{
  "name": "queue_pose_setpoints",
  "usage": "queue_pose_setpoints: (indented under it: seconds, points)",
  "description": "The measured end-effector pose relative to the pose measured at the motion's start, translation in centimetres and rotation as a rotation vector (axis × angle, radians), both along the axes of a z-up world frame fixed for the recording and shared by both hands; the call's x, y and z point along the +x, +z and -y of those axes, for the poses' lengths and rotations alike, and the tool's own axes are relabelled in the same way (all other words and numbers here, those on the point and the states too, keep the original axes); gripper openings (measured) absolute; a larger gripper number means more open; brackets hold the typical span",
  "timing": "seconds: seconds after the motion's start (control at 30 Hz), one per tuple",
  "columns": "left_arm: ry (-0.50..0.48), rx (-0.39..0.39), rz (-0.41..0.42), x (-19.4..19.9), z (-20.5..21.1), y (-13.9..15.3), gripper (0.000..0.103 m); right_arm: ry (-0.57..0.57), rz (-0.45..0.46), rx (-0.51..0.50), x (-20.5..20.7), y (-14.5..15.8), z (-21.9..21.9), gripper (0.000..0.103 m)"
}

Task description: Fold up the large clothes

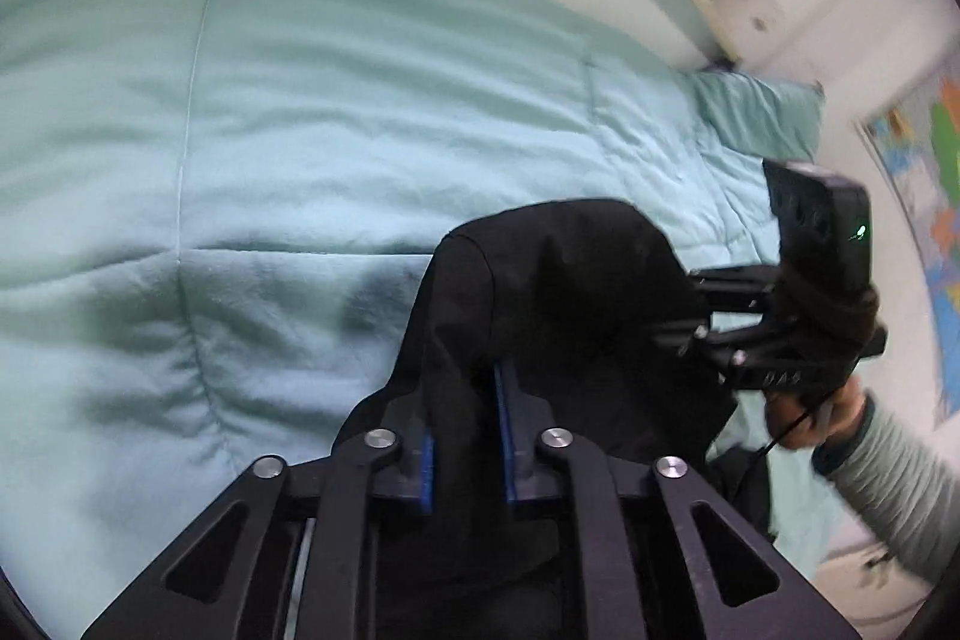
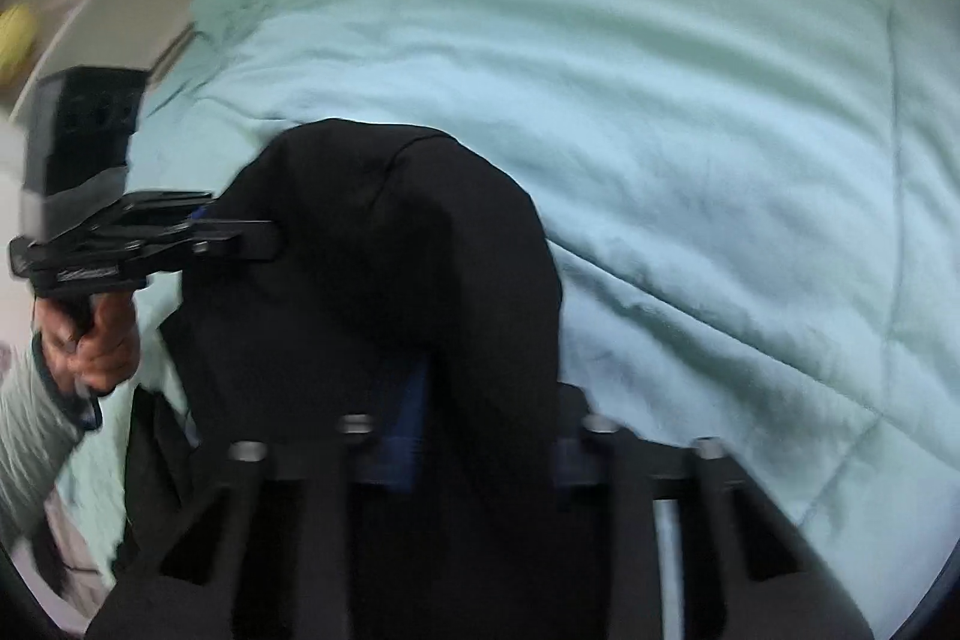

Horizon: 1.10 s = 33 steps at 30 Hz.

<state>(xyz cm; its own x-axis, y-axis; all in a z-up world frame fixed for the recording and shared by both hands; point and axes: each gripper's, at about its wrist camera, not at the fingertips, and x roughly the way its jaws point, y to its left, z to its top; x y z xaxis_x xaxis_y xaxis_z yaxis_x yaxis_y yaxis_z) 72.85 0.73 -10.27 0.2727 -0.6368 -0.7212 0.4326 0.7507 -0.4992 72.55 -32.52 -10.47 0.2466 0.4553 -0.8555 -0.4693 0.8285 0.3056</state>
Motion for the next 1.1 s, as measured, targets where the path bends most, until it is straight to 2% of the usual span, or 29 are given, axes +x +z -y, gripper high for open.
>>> queue_pose_setpoints:
  seconds: [0.03, 0.17, 0.3, 0.43, 0.57, 0.7, 0.83, 0.93, 1.0, 1.1]
  points:
    - [-0.005, -0.002, 0.027, -1.1, -0.1, 1.0, 0.013, 0.011, 0.032, -0.005, -1.2, 1.0, 0.0, 0.023]
    - [-0.022, -0.018, 0.134, -6.4, -0.8, 5.9, 0.013, 0.014, 0.140, -0.006, -6.8, 5.7, 0.1, 0.022]
    - [-0.049, 0.030, 0.246, -13.0, -0.4, 10.2, 0.013, 0.017, 0.258, -0.046, -13.4, 9.8, -0.2, 0.022]
    - [-0.074, 0.057, 0.299, -20.1, 0.0, 13.2, 0.013, 0.011, 0.334, -0.086, -20.2, 12.6, -0.7, 0.022]
    - [-0.095, 0.078, 0.318, -27.1, -0.2, 14.4, 0.013, -0.013, 0.378, -0.110, -27.2, 14.1, -0.2, 0.022]
    - [-0.118, 0.101, 0.268, -33.8, -0.4, 12.8, 0.013, -0.006, 0.375, -0.169, -33.5, 13.0, -1.6, 0.022]
    - [-0.112, 0.099, 0.123, -39.3, -0.8, 8.2, 0.013, 0.001, 0.313, -0.183, -39.3, 10.0, -2.2, 0.022]
    - [-0.052, 0.085, -0.004, -41.4, -1.4, 4.0, 0.013, -0.018, 0.192, -0.172, -41.6, 5.9, -2.5, 0.022]
    - [-0.013, 0.097, -0.055, -42.3, -1.6, 1.8, 0.015, -0.030, 0.143, -0.194, -42.5, 3.5, -3.0, 0.023]
    - [-0.001, 0.109, -0.074, -42.8, -1.7, 1.4, 0.015, -0.044, 0.085, -0.222, -42.9, 1.5, -3.3, 0.024]
